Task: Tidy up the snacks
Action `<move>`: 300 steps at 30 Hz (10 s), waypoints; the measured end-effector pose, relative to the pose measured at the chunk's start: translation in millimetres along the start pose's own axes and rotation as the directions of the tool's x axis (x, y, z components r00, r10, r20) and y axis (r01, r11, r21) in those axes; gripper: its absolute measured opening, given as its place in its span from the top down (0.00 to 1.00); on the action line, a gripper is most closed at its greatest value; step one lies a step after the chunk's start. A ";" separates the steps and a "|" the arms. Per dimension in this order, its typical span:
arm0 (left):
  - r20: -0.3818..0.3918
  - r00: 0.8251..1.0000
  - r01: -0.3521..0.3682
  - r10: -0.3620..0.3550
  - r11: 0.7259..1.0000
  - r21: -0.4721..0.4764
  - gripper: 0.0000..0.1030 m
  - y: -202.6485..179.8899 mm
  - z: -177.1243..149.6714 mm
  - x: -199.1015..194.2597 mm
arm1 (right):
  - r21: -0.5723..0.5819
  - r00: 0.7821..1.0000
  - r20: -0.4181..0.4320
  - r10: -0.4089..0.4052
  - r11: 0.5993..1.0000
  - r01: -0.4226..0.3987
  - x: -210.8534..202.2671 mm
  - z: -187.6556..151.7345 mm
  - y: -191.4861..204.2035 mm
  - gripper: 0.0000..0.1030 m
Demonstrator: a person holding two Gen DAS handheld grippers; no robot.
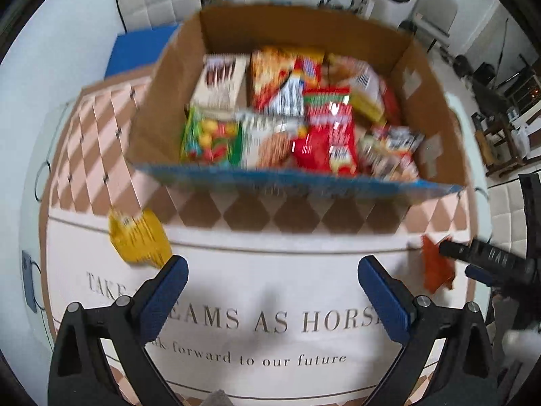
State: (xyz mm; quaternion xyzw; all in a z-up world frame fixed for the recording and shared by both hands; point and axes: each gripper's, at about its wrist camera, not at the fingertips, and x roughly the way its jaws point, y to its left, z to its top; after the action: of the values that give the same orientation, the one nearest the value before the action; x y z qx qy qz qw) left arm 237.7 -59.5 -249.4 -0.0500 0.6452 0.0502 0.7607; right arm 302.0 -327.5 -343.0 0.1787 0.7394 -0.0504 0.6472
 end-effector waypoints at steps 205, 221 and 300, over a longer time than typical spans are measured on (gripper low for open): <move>-0.210 0.972 0.104 -0.101 0.995 0.001 0.10 27.7 195.2 68.3 | -0.309 0.997 0.017 0.078 0.948 -0.069 -31.9 123.6 178.9 0.12; -0.058 0.994 0.092 -0.089 0.994 0.056 0.08 29.2 146.1 -5.1 | -0.398 0.991 0.131 -0.004 0.916 0.056 -64.4 72.9 173.2 0.05; 0.491 0.871 -0.049 0.018 0.998 0.050 0.00 19.3 -39.4 -234.7 | -0.378 0.766 0.631 0.124 0.911 0.164 -294.2 -170.9 114.3 0.02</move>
State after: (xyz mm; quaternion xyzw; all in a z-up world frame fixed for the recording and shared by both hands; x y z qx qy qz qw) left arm 158.4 -48.7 -24.4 -0.0011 0.4334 0.0549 0.8995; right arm 208.2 -227.4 -11.4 0.0023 0.4683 0.0412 0.8826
